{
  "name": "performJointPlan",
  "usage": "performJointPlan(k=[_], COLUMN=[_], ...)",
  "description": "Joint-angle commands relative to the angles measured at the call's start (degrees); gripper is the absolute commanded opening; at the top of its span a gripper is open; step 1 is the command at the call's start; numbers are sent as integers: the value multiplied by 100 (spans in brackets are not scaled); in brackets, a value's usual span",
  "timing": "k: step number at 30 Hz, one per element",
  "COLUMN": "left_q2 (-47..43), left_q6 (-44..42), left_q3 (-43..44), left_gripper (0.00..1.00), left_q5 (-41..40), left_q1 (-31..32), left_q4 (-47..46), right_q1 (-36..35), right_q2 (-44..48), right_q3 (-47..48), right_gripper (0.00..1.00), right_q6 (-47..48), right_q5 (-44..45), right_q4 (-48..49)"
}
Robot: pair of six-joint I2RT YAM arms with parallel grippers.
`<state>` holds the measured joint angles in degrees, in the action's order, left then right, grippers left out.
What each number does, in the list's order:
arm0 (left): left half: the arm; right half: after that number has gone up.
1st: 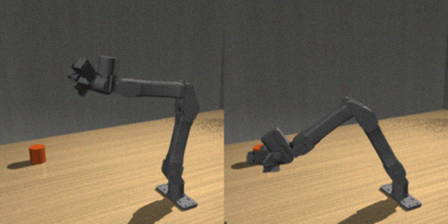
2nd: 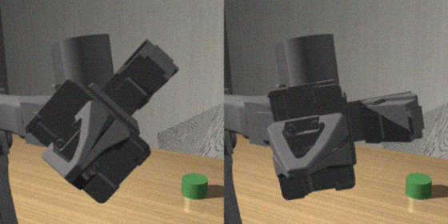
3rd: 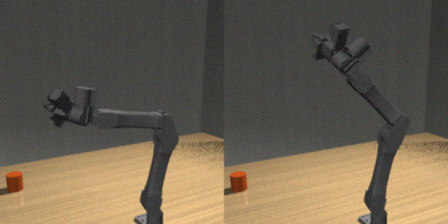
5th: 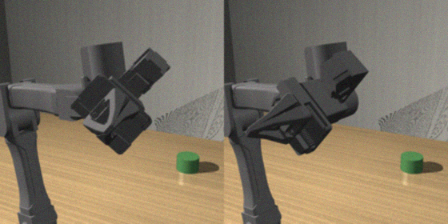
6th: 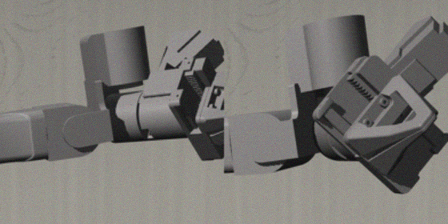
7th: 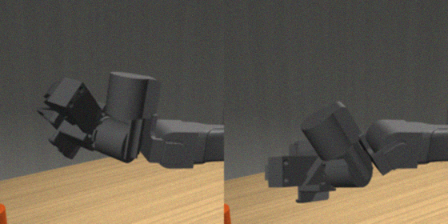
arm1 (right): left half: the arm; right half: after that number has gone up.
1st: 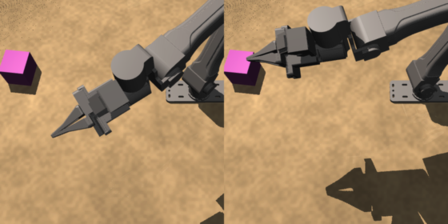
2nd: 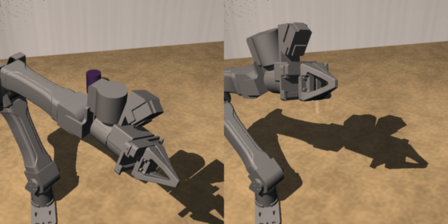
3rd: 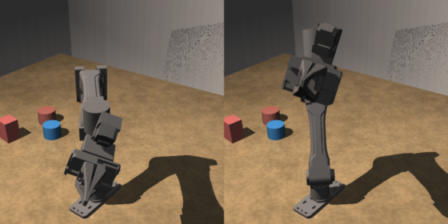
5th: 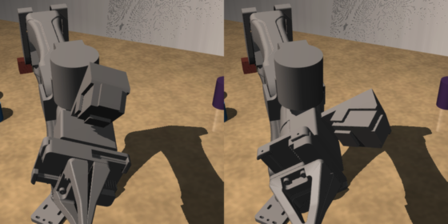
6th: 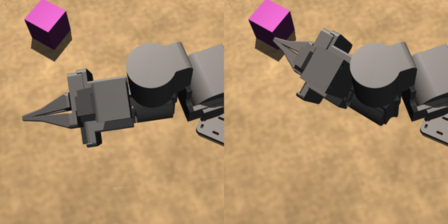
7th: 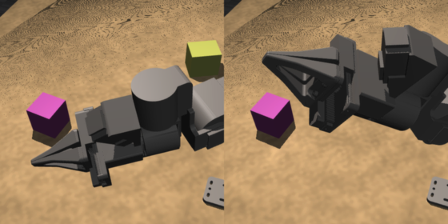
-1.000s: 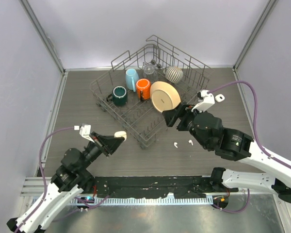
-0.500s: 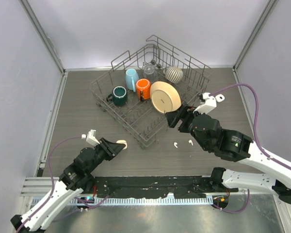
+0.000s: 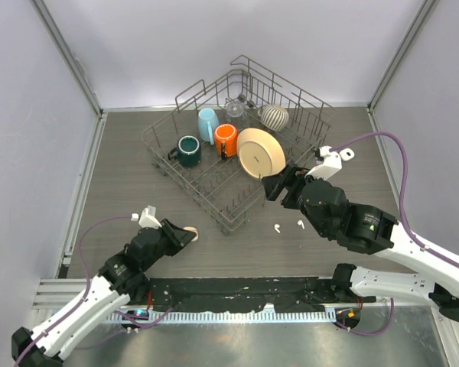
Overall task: Insert the wireless bluetooth earbuds into the charging case
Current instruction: Place the charging case at the center of the board.
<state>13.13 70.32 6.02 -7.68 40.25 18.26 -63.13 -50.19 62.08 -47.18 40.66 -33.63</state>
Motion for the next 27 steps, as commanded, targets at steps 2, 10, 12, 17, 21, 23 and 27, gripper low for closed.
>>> performJointPlan(k=[2, 10, 12, 17, 21, 23, 27], left_q2=[918, 1904, 1904, 1834, 1947, 2062, 2684], left_q6=[-563, -582, -441, -414, -484, -546, -564], left_q3=[583, 507, 400, 338, 373, 373, 400], left_gripper=[1, 5, 6, 10, 13, 13, 16], left_q5=[-278, 126, 162, 39, 74, 240, 547], left_q1=[-8, -8, -8, -8, -8, -17, -8], left_q4=[538, -313, -613, -596, -683, -884, -1228], right_q1=[38, 73, 82, 99, 117, 117, 126], right_q2=[-8, 27, 36, 62, 19, -17, -26], right_q3=[23, 5, -3, -30, -12, -3, -3], right_gripper=[75, 75, 75, 75, 75, 75, 75], right_q6=[-143, -151, -160, -169, -178, -160, -169], right_q5=[205, 170, 170, 196, 170, 117, 64], right_q4=[67, 58, 32, 14, 5, 14, 14])
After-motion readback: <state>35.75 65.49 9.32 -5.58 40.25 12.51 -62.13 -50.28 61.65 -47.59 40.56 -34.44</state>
